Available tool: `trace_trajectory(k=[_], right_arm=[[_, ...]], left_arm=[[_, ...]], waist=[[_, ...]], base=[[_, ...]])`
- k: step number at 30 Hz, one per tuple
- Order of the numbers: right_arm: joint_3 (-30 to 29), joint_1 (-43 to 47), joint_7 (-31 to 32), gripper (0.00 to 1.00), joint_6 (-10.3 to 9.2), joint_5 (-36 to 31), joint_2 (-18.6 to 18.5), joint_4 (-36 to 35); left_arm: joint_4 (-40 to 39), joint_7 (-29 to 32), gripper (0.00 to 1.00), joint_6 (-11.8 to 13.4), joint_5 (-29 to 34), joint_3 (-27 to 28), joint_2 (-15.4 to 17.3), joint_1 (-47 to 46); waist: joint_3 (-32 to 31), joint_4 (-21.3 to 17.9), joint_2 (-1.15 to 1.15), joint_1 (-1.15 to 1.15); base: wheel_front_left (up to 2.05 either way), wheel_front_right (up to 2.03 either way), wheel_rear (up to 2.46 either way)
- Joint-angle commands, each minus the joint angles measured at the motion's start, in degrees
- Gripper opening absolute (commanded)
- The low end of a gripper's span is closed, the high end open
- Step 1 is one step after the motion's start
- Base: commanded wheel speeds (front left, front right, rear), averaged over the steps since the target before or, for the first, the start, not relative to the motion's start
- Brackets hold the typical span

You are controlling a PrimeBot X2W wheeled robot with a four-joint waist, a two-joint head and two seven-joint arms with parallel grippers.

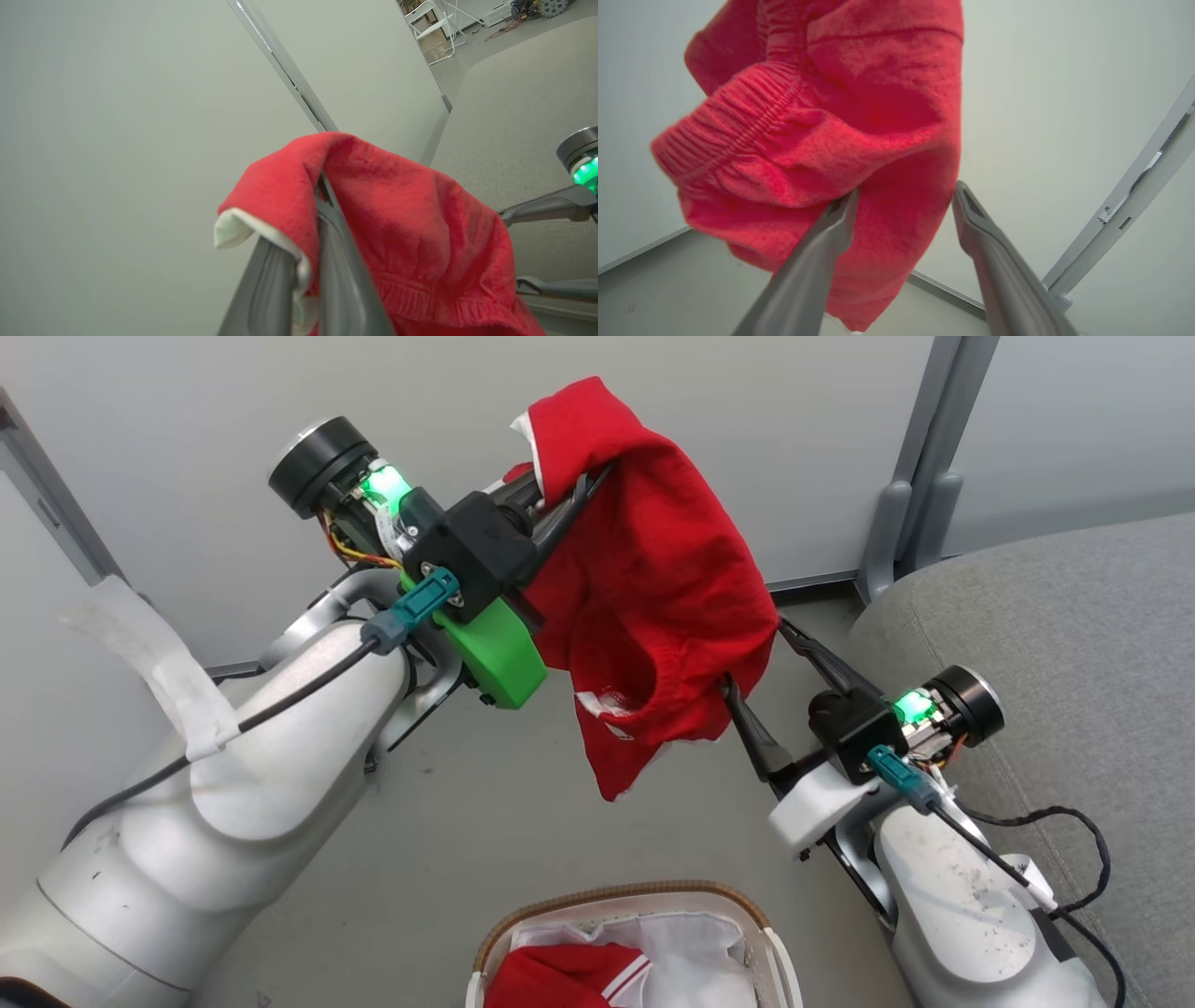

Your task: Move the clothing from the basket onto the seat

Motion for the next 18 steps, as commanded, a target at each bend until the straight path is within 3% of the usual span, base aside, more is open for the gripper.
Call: trace_trajectory(k=[1, 15, 16, 17, 18], right_arm=[[0.75, -1.04, -0.28, 1.00, -0.06, -0.44, -0.31, 1.01], [15.60, -10.72, -0.28, 1.00, -0.06, 5.22, -3.34, 7.06], [16.19, -11.11, -0.28, 0.76, -0.06, 5.71, -3.23, 7.40], [16.62, -11.54, -0.28, 0.35, -0.07, 6.25, -3.05, 7.56], [16.77, -11.73, -0.28, 0.21, -0.06, 6.71, -2.93, 7.80]], left_arm=[[-0.17, -0.39, 0.00, -0.11, -0.42, -0.40, -0.27, -0.37], [-1.57, -0.58, 0.00, -0.13, -2.33, -3.50, -1.14, 0.20], [-1.38, -0.56, 0.00, -0.13, -2.74, -3.51, -1.15, 0.51], [-1.14, -0.65, 0.00, -0.13, -3.07, -3.54, -1.13, 0.89], [-0.99, -0.75, 0.00, -0.13, -3.30, -3.55, -1.08, 1.17]], waist=[[-0.18, 0.20, 0.00, 0.00], [-0.90, 1.13, 0.00, 0.00], [-0.88, 1.17, 0.00, 0.00], [-0.86, 1.23, 0.00, 0.00], [-0.84, 1.28, 0.00, 0.00]], base=[[0.00, 0.00, 0.00], [0.00, 0.00, 0.00], [0.00, 0.00, 0.00], [0.00, 0.00, 0.00], [0.00, 0.00, 0.00]])
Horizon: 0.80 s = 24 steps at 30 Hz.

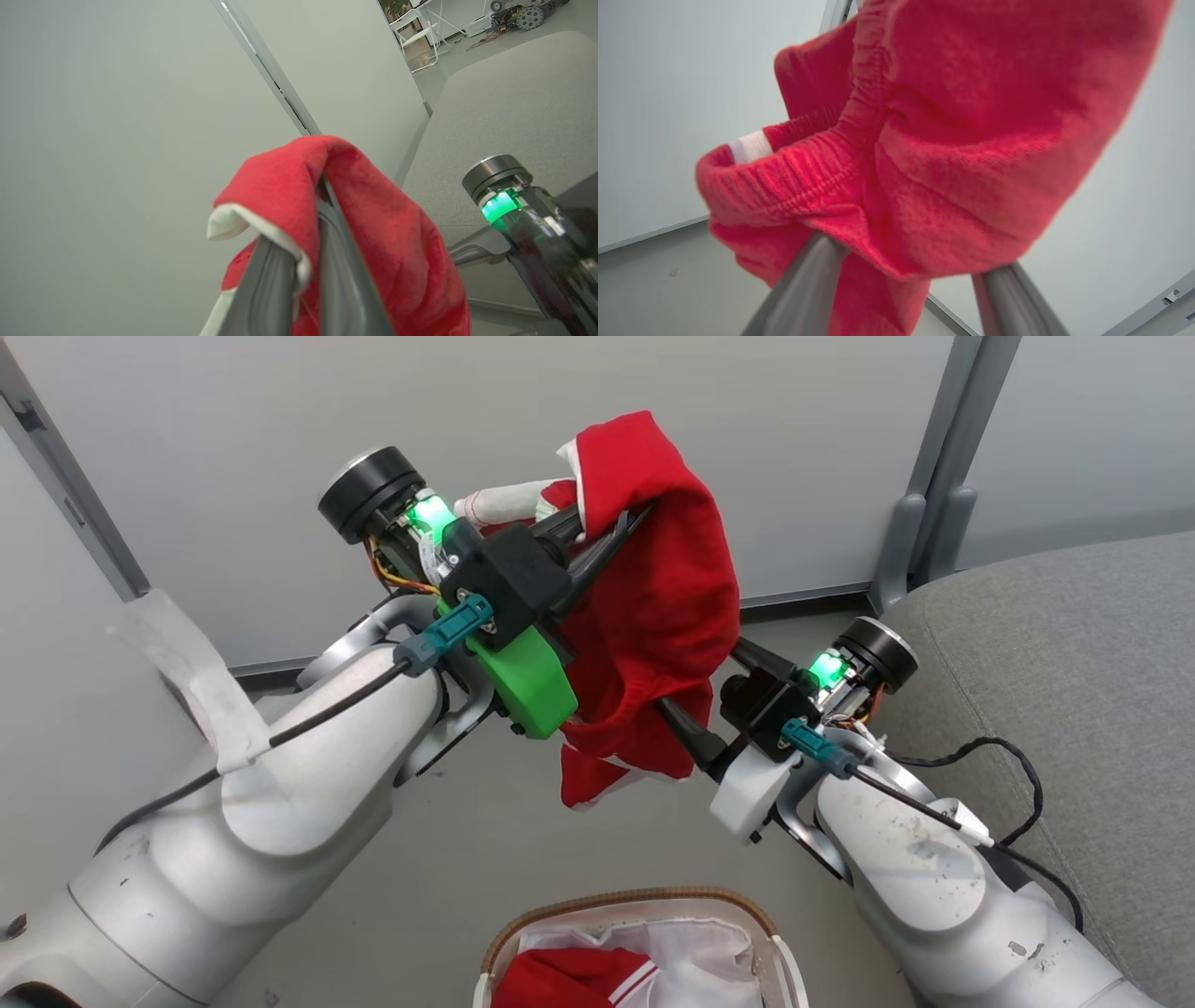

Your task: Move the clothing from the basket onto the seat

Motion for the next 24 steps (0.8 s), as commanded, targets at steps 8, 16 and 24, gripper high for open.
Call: trace_trajectory(k=[8, 16, 24], right_arm=[[-0.55, 0.06, -0.28, 0.00, -0.06, 1.84, 0.22, -0.12], [-5.50, 2.29, -0.28, 0.00, -0.06, 1.67, -0.12, -1.66], [-10.36, 3.51, -0.28, 0.00, -0.06, 0.31, -0.16, -3.13]], left_arm=[[2.48, -1.76, 0.00, 1.52, -3.08, 1.53, 0.91, 3.94], [4.35, -5.19, 0.80, 3.97, -6.77, 4.26, 0.64, 10.59], [6.24, -6.54, 1.00, 6.17, -8.48, 7.18, -1.96, 19.09]], waist=[[0.52, 0.31, 0.00, 0.00], [0.99, 0.03, 0.00, 0.00], [1.31, -0.17, 0.00, 0.00]], base=[[0.00, 0.00, 0.00], [0.00, 0.00, 0.00], [0.00, 0.00, 0.00]])
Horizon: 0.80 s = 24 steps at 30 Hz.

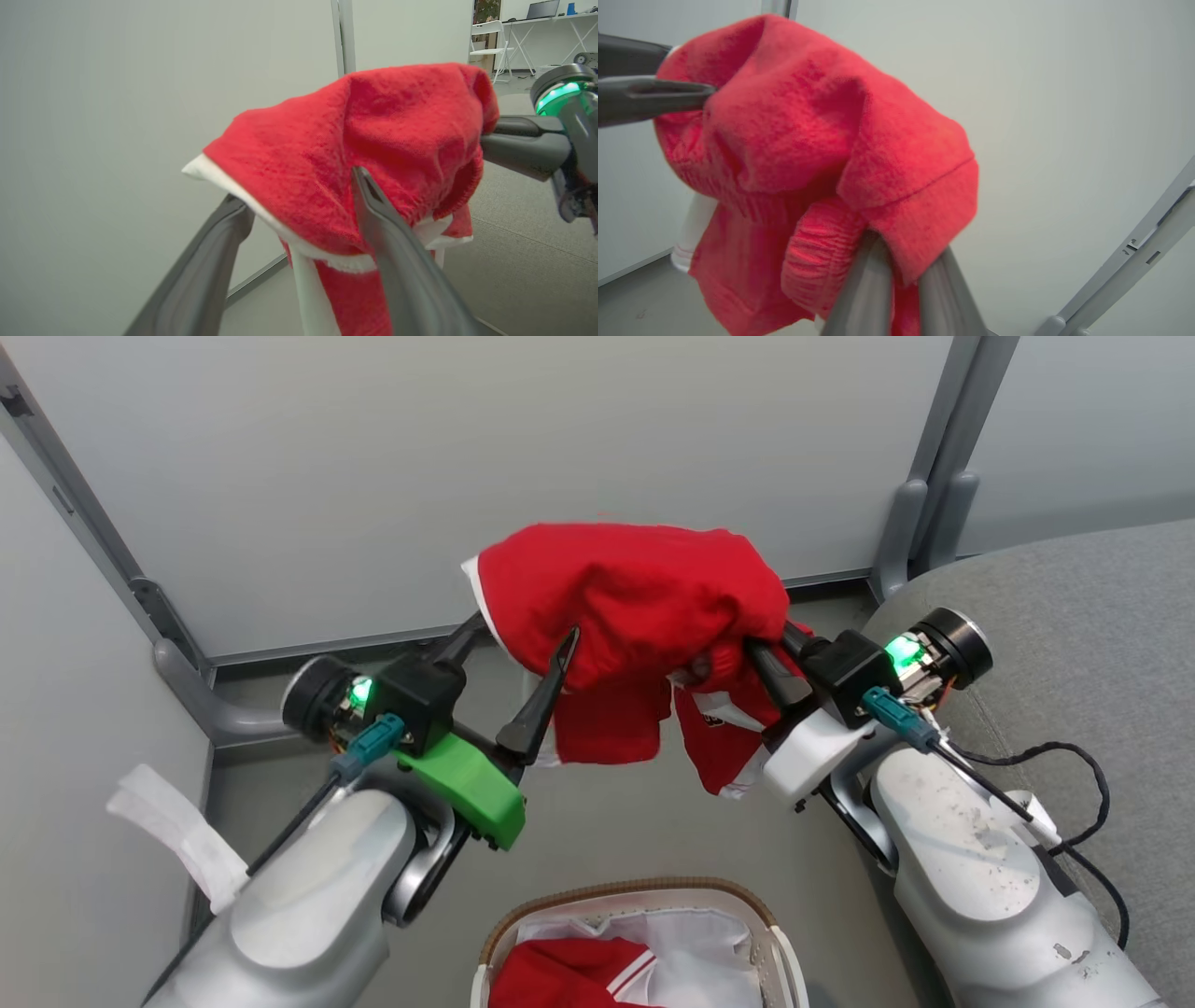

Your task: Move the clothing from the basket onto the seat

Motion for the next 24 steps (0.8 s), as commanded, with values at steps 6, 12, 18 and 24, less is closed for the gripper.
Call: trace_trajectory(k=[6, 12, 18, 24], right_arm=[[-4.08, 1.92, -0.28, 0.00, -0.06, -1.47, -0.19, -1.19], [-7.96, 3.29, -0.28, 0.00, -0.06, -2.61, 0.01, -2.11], [-10.31, 4.85, -0.28, 0.00, -0.06, -3.19, -0.08, -2.54], [-11.98, 6.64, -0.28, 0.00, -0.06, -3.51, 0.11, -2.65]], left_arm=[[-0.96, -0.31, 1.00, 0.90, 1.33, 4.70, -2.95, 7.57], [-0.29, -0.28, 1.00, -0.56, 3.74, 9.39, -5.86, 14.05], [0.31, -0.29, 1.00, -2.22, 6.73, 13.06, -7.83, 18.06], [0.78, -0.29, 1.00, -3.23, 9.52, 16.09, -9.69, 21.85]], waist=[[0.15, 0.19, 0.00, 0.00], [0.41, 0.55, 0.00, 0.00], [0.53, 0.57, 0.00, 0.00], [0.59, 0.19, 0.00, 0.00]], base=[[0.00, 0.00, 0.00], [0.00, 0.00, 0.00], [0.00, 0.00, 0.00], [0.00, 0.00, 0.00]])
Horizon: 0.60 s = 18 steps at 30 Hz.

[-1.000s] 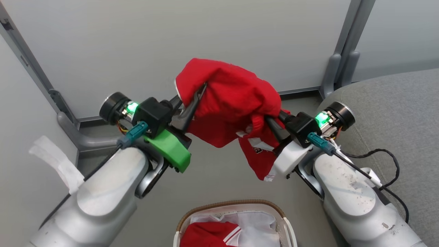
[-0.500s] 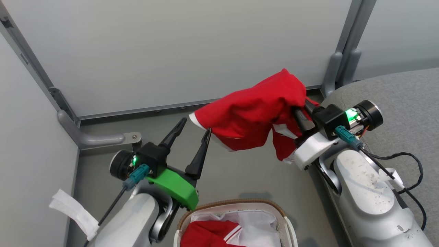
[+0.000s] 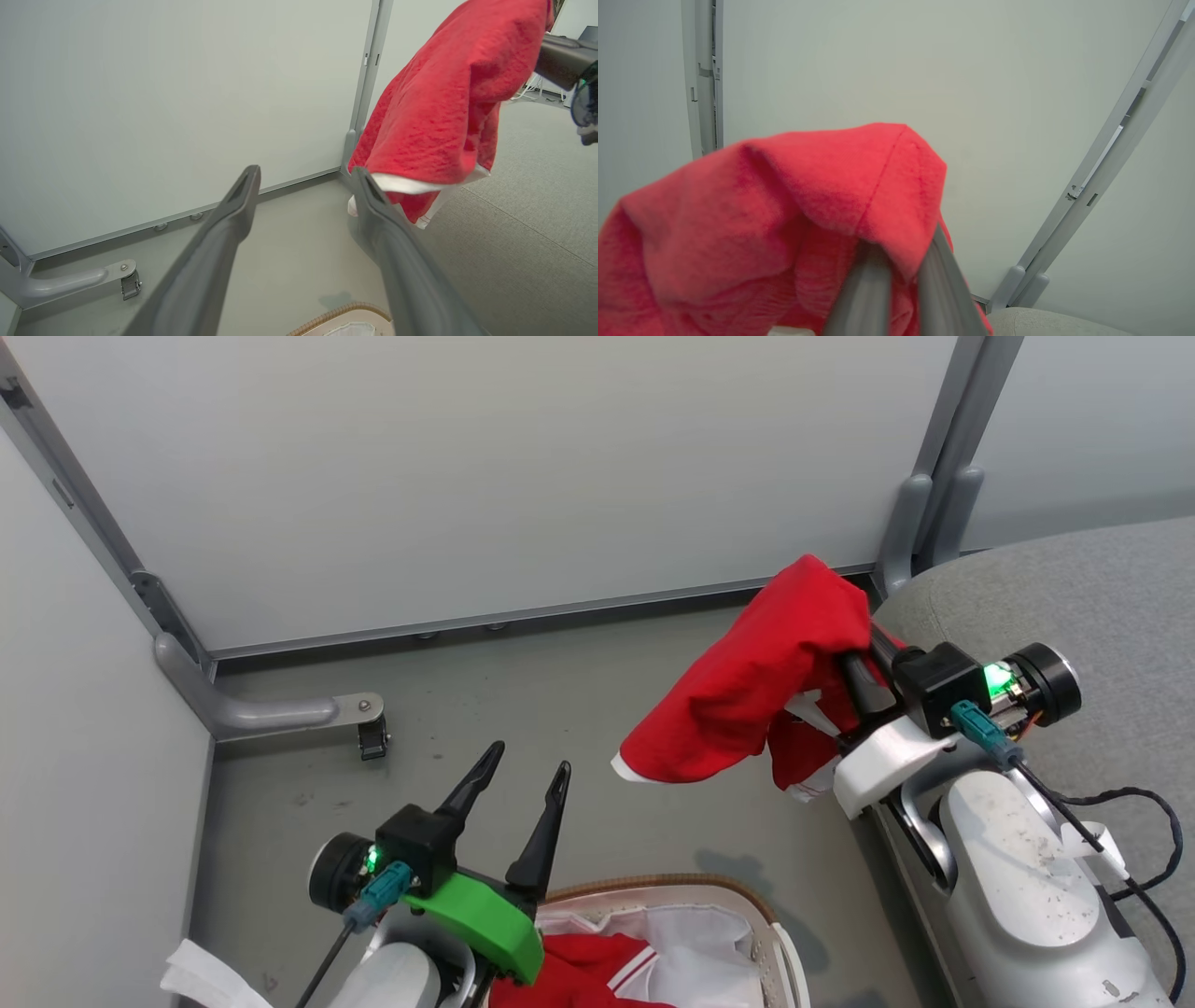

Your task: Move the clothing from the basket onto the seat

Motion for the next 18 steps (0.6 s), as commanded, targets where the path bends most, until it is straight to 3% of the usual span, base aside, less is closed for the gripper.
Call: trace_trajectory(k=[1, 9, 18], right_arm=[[-0.39, 0.95, -0.28, 0.00, -0.06, -0.33, 0.01, -0.20], [-1.78, 2.29, -0.28, 0.00, -0.06, -0.71, -0.26, -0.12], [-0.98, 1.77, -0.28, 0.00, -0.06, -0.93, -0.49, 0.06]], left_arm=[[0.31, -0.02, 1.00, -0.36, 0.61, 0.71, -0.24, 1.22], [0.65, -0.03, 1.00, -1.73, 3.19, 3.06, -2.68, 3.87], [-0.64, -0.03, 1.00, -2.54, 5.48, 5.18, -4.34, 4.57]], waist=[[0.02, -0.09, 0.00, 0.00], [0.28, -1.89, 0.00, 0.00], [1.81, -11.43, 0.00, 0.00]], base=[[0.00, 0.00, 0.00], [0.00, 0.00, 0.00], [0.00, 0.00, 0.00]])
